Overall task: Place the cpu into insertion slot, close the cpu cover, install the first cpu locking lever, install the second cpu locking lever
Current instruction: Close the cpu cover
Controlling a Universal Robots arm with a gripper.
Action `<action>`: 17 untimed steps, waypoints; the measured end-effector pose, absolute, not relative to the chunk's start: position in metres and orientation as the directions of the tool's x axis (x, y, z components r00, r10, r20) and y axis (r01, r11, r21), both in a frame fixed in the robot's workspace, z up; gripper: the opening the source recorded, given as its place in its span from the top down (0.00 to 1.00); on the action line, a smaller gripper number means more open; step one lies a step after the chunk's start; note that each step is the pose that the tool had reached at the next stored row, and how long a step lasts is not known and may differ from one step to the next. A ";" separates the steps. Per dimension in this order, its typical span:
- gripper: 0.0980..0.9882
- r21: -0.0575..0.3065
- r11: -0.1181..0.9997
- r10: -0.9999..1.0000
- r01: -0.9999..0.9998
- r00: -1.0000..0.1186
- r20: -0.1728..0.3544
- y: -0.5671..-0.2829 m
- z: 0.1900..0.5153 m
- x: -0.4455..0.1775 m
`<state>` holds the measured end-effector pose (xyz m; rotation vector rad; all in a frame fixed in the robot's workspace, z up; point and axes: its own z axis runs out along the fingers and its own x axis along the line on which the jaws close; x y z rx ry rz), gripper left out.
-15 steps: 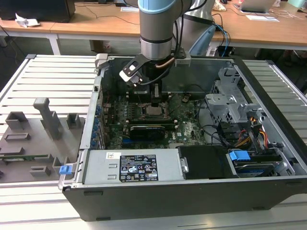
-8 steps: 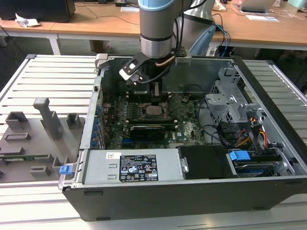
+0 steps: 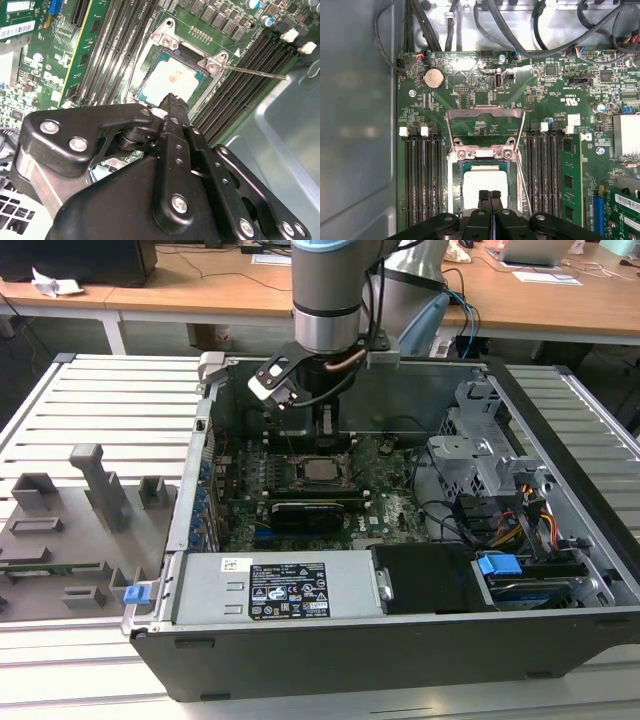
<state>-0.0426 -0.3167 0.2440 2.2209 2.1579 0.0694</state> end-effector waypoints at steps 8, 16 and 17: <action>0.99 0.063 -0.029 1.000 0.998 0.029 0.001 -0.317 0.253 -0.043; 0.99 0.063 -0.029 1.000 0.998 0.029 0.001 -0.317 0.273 -0.043; 0.99 0.063 -0.029 1.000 0.998 0.029 0.001 -0.317 0.276 -0.043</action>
